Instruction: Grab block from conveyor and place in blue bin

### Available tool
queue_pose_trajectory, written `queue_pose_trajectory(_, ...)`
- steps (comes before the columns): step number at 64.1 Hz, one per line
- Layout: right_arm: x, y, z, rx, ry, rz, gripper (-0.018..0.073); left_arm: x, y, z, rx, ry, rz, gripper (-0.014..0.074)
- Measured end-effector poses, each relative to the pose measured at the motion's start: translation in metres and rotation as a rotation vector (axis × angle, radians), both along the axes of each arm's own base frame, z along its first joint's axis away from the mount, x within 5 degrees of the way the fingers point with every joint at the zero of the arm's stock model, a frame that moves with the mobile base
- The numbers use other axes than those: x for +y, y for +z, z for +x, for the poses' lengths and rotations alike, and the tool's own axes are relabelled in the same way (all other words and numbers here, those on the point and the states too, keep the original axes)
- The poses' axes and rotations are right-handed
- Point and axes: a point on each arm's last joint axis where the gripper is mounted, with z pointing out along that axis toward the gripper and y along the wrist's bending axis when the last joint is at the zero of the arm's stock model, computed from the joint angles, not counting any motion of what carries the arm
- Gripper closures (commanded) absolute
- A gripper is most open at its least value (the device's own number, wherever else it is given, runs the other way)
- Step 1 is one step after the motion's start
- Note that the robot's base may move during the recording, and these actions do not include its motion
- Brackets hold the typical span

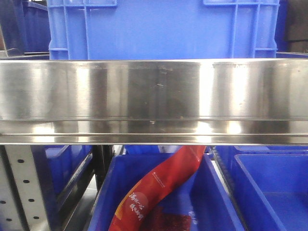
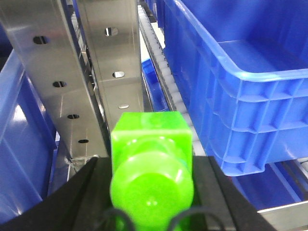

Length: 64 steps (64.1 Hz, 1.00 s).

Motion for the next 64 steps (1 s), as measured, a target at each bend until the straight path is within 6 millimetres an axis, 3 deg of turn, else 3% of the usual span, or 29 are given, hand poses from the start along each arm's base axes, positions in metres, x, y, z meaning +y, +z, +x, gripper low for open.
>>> queue_pose_trajectory(24, 0.0, 0.003, -0.002, -0.001, 0.001, 0.001, 0.0713, 0.0, 0.001, 0.0, -0.01, 0.0, -0.001, 0.0707)
queue_pose_trajectory(30, 0.0, 0.011, -0.003, -0.019, 0.015, -0.006, 0.0713, -0.004, 0.005, 0.003, -0.025, -0.03, -0.004, 0.0707)
queue_pose_trajectory(39, 0.01, 0.038, 0.005, -0.065, 0.096, -0.014, 0.0713, -0.023, 0.025, 0.018, -0.057, -0.132, -0.011, 0.0707)
queue_pose_trajectory(45, 0.023, 0.054, 0.022, -0.077, 0.168, -0.016, 0.0713, -0.039, 0.045, 0.033, -0.086, -0.202, -0.02, 0.0707)
queue_pose_trajectory(53, 0.052, 0.072, 0.056, -0.083, 0.258, -0.013, 0.0713, -0.068, 0.063, 0.068, -0.113, -0.277, -0.031, 0.0707)
queue_pose_trajectory(60, 0.081, 0.078, 0.089, -0.067, 0.316, -0.018, 0.0713, -0.096, 0.07, 0.104, -0.112, -0.322, -0.041, 0.0707)
queue_pose_trajectory(64, 0.1, 0.07, 0.115, -0.021, 0.333, -0.035, 0.0713, -0.107, 0.069, 0.12, -0.103, -0.334, -0.039, 0.0707)
